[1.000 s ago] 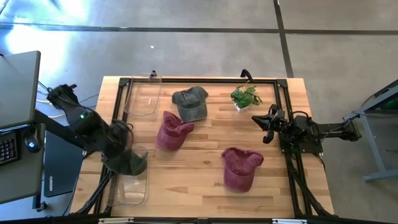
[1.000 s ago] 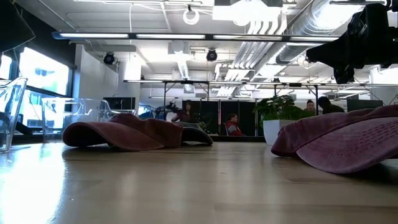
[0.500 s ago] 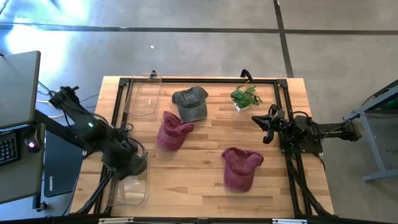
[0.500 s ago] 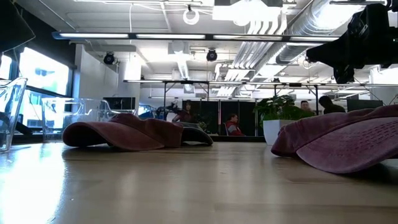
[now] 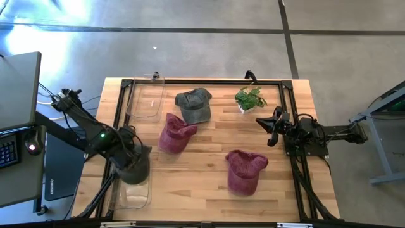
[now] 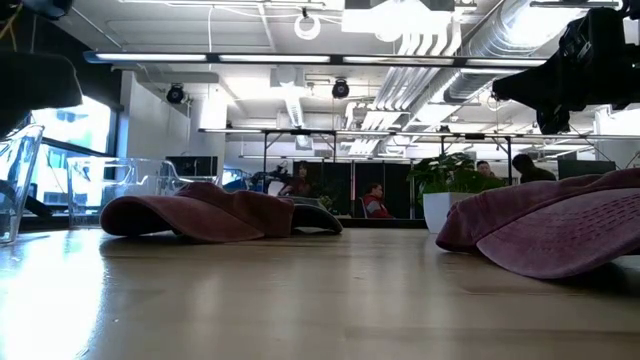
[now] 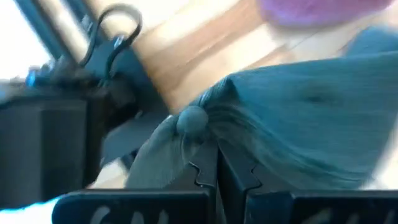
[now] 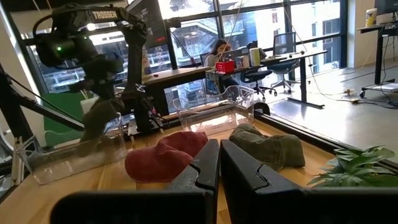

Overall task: Pick & Place hat
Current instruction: Put the bottom black cap into the bottom transparent bin, then put the bottom red cap into the top transparent bin

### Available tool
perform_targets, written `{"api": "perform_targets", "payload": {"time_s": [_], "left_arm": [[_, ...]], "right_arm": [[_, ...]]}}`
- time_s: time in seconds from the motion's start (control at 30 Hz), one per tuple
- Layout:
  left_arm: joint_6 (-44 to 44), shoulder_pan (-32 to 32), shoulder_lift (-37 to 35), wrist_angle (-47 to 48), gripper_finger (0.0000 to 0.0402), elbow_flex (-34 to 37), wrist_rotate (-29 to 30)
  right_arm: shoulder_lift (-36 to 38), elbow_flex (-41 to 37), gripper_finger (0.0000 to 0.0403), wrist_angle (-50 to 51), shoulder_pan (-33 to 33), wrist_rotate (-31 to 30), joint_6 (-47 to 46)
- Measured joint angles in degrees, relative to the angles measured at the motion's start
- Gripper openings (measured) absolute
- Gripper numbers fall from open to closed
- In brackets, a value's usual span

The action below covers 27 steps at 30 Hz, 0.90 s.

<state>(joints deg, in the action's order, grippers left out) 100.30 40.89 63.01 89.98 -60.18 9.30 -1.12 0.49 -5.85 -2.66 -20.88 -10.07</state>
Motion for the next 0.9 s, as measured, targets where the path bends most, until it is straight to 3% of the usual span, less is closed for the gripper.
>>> {"api": "perform_targets", "payload": {"time_s": [0.13,0.33,0.47,0.6,0.67,0.8,0.9], "left_arm": [[-0.1,0.0,-0.8,0.4,0.0001,-1.7,-1.5],[-2.3,0.0,-0.5,-0.3,0.0000,-10.6,-4.7],[-7.4,0.0,-0.6,-12.2,0.0000,-14.1,3.2],[-17.7,0.0,0.5,-23.6,0.0000,-12.6,3.6],[-18.5,-0.4,2.1,-25.7,0.0000,-12.0,7.4],[-21.3,-3.5,6.0,-31.2,0.0000,-11.7,21.7],[-22.7,-7.8,8.3,-36.4,0.0000,-11.6,30.4]], "right_arm": [[0.0,0.0,0.0012,0.0,0.0,0.0,0.0],[0.0,0.0,0.0012,-2.9,0.0,0.0,-1.1],[0.0,0.0,0.0012,-4.5,0.0,0.0,-6.2],[0.0,0.0,0.0012,-5.8,0.0,0.0,-12.9],[0.0,0.0,0.0012,-7.5,0.0,-0.2,-16.4],[0.0,0.0,0.0012,-14.6,0.0,-0.4,-21.4],[0.0,0.0,0.0012,-17.7,0.0,-7.6,-20.4]]}}
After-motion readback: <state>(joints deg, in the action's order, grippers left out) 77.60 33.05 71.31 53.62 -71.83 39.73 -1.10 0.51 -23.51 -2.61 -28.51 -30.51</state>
